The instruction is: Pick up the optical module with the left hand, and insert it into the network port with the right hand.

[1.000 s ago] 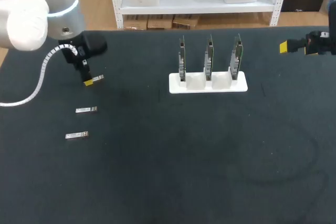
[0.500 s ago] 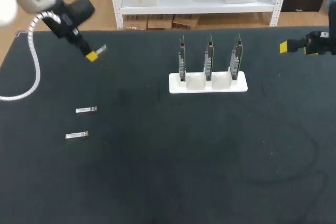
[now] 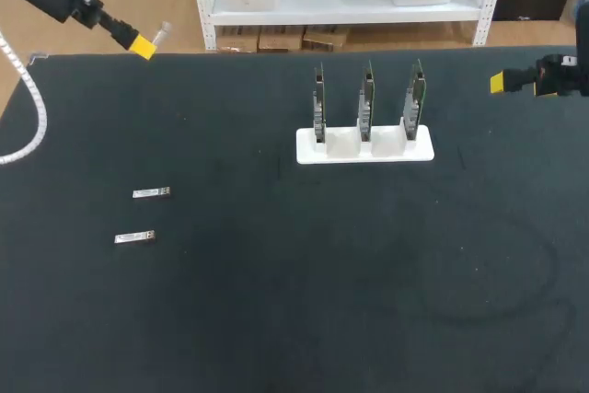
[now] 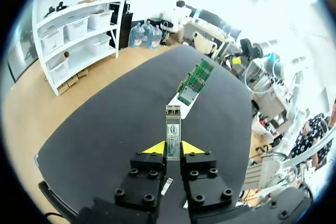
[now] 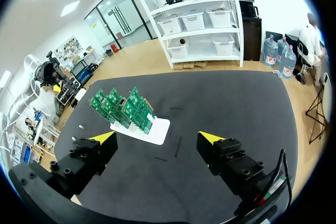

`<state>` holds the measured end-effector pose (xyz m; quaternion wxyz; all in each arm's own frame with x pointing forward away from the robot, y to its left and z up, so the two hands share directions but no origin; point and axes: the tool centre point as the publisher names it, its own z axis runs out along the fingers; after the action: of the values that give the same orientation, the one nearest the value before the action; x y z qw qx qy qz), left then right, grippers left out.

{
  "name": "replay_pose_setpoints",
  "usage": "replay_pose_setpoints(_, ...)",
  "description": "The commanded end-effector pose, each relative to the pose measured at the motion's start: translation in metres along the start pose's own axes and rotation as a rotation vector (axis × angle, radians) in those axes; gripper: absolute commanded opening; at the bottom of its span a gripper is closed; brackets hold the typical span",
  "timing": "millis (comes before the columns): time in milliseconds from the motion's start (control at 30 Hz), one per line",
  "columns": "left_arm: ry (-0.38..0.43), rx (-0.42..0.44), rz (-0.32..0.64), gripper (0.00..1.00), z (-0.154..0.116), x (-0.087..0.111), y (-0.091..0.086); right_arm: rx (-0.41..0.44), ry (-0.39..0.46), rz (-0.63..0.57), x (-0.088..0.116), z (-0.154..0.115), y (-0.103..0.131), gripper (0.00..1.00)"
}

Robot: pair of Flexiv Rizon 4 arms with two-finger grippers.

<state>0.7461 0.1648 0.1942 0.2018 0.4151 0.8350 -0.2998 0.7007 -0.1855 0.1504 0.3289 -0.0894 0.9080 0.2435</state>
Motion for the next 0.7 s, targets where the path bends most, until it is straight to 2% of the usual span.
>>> replay_pose_setpoints(33, -0.226, -0.002, 0.004, 0.00, 0.002, 0.009, -0.001, 0.004, -0.001, 0.001, 0.000, 0.000, 0.001, 1.00)
replay_pose_setpoints(267, -0.234, -0.017, 0.003, 0.00, 0.002, 0.009, -0.004, 0.004, -0.001, 0.001, 0.000, 0.000, 0.001, 1.00)
replay_pose_setpoints(400, -0.342, 0.029, 0.052, 0.00, 0.008, -0.011, -0.026, 0.004, -0.001, 0.001, 0.000, 0.000, 0.001, 1.00)
replay_pose_setpoints(467, -0.414, 0.078, 0.070, 0.00, 0.012, -0.023, -0.040, 0.004, -0.001, 0.001, 0.000, 0.000, 0.001, 1.00)
replay_pose_setpoints(567, -0.465, 0.117, 0.129, 0.00, 0.022, -0.038, -0.061, 0.004, -0.001, 0.001, 0.000, 0.000, 0.001, 1.00)
replay_pose_setpoints(700, -0.472, 0.154, 0.164, 0.00, 0.037, -0.050, -0.083, 0.004, -0.001, 0.001, 0.000, 0.000, 0.001, 1.00)
